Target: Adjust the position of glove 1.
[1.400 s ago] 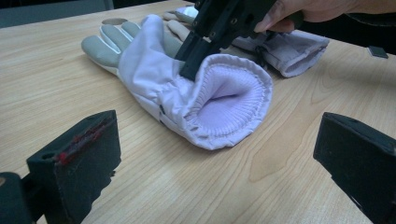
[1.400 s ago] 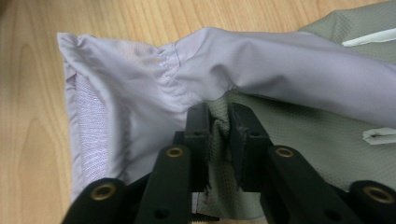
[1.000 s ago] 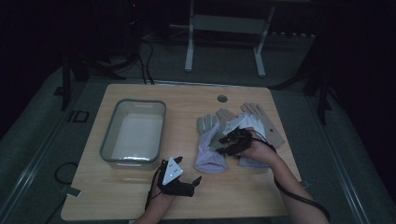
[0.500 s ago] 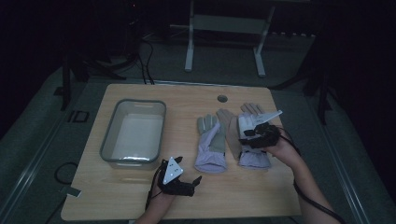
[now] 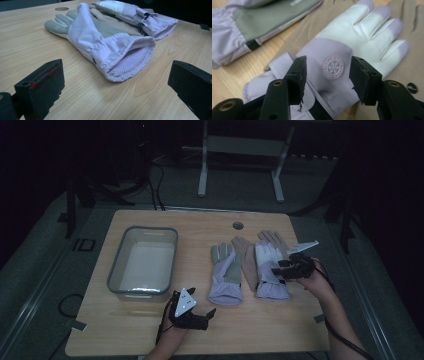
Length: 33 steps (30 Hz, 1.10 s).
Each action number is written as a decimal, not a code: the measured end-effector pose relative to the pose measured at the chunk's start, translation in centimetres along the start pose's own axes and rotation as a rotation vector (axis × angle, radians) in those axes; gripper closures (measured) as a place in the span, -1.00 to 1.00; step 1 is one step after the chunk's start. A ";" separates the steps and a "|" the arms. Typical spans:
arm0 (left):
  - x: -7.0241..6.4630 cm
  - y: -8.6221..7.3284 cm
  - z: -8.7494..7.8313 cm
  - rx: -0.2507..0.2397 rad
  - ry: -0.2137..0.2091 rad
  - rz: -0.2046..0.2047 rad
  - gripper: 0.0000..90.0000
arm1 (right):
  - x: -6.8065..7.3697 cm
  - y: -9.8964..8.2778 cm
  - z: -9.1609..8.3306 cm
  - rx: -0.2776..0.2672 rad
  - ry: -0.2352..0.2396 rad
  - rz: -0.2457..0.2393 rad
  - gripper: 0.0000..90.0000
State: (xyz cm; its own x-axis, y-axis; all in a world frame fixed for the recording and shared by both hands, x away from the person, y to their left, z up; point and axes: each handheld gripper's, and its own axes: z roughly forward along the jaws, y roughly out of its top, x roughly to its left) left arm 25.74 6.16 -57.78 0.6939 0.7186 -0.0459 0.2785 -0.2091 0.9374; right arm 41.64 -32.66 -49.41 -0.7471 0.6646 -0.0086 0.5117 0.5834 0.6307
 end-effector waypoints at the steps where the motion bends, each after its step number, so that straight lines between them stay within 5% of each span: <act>1: 0.0 0.0 0.0 -0.002 -0.001 -0.001 -0.98 | -0.1 -0.1 0.4 0.007 -0.005 0.002 0.06; 7: -0.1 0.0 0.0 0.002 0.000 0.008 -0.98 | -1.0 -0.7 2.9 0.043 -0.008 0.031 -0.07; 12: -0.1 0.0 0.0 0.003 -0.002 0.007 -0.98 | -1.2 -1.2 3.5 0.044 0.044 0.052 0.33; 17: -0.1 0.0 0.0 0.003 -0.001 0.006 -0.98 | -0.7 -1.5 3.3 0.027 0.014 0.073 0.49; 24: 0.0 0.0 0.0 0.001 0.001 0.002 -0.98 | 0.2 -1.3 1.3 -0.014 -0.030 0.125 0.71; 33: 0.0 0.0 0.0 0.003 0.001 0.003 -0.98 | 1.4 0.6 -2.9 -0.091 -0.036 0.159 0.74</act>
State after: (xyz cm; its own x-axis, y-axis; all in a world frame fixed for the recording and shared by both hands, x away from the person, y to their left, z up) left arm 25.74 6.10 -57.78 0.6937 0.7190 -0.0429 0.2787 -0.2130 0.9365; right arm 39.68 -32.69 -46.80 -0.6435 0.7623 0.0696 0.5802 0.4265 0.6939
